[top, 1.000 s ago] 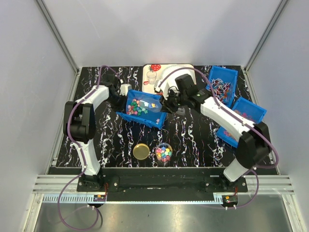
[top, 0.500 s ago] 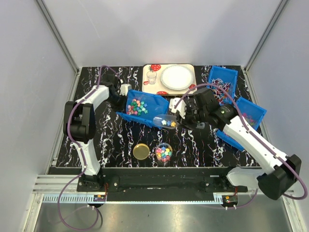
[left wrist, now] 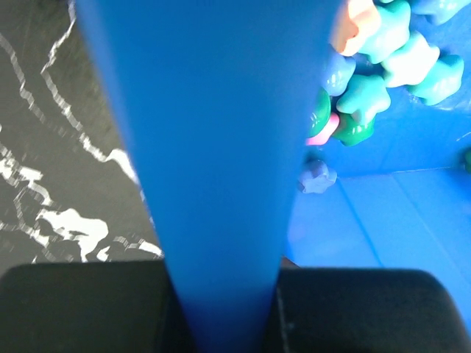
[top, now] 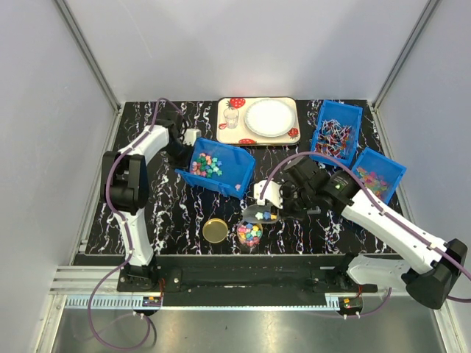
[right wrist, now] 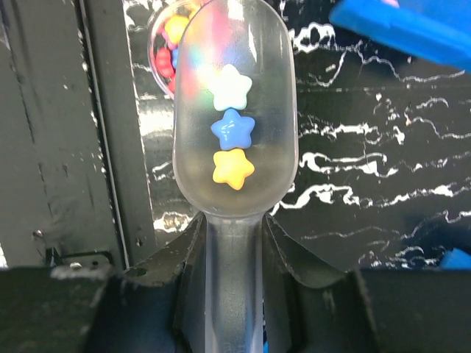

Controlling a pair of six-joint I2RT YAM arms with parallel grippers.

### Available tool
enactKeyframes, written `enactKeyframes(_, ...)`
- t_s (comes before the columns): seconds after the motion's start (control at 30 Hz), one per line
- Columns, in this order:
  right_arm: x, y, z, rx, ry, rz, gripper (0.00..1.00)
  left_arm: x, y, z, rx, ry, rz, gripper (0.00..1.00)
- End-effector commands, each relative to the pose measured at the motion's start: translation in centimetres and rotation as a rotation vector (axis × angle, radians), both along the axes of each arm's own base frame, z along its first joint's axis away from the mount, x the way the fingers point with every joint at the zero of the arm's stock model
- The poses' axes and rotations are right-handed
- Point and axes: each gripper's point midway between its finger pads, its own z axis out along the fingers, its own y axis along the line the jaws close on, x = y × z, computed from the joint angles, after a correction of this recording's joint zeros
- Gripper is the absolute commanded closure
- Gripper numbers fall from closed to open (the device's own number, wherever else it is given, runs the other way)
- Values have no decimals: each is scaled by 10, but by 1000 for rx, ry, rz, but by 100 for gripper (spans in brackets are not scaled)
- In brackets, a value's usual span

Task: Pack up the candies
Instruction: Place the fake candies in the packing bottle.

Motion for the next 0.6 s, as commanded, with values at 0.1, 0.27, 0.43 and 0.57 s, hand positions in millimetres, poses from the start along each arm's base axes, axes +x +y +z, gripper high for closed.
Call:
enactKeyframes(0.1, 1, -4, 4, -85, -51, 35, 100, -14, 27, -1, 139, 59, -31, 100)
enactKeyframes(0.27, -3, -4, -5, -162, -59, 61, 100, -15, 30, -4, 156, 69, -15, 100)
enactKeyframes(0.43, -6, -6, -12, -229, -63, 81, 100, -12, 33, -5, 175, 70, 6, 100)
enactKeyframes(0.57, -7, -6, -15, -274, -70, 95, 100, -8, 36, -1, 187, 56, 20, 100)
